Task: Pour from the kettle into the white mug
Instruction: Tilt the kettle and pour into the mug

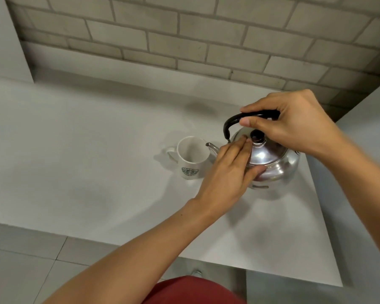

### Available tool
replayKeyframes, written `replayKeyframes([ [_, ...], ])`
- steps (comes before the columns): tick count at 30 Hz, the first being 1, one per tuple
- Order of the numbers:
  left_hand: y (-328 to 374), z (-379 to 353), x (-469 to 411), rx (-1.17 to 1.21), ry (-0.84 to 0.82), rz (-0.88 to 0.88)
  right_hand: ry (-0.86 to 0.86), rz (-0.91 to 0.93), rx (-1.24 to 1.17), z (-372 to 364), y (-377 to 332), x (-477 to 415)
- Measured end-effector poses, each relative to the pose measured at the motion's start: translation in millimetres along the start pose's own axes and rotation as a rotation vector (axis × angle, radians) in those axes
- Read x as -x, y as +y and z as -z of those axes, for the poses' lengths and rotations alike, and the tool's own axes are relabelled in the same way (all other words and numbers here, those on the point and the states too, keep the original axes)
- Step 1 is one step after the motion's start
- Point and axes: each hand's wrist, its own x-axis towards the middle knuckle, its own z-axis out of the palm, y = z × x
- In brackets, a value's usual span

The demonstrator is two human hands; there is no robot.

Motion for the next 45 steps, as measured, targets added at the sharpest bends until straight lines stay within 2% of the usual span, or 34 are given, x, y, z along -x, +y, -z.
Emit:
replayKeyframes([
  [9, -2, 1, 3, 0.076, 0.048, 0.008, -0.119, 0.083, 0.098, 8, -23, -11],
  [17, -3, -1, 4, 0.185, 0.092, 0.021, -0.196, 0.084, 0.171, 11, -37, -24],
  [28, 5, -3, 2, 0.260, 0.128, 0.053, -0.226, 0.079, 0.212, 16, -47, -33],
  [45, 9, -1, 0, 0.318, 0.096, 0.089, -0.298, 0.047, 0.242, 20, -55, -38],
])
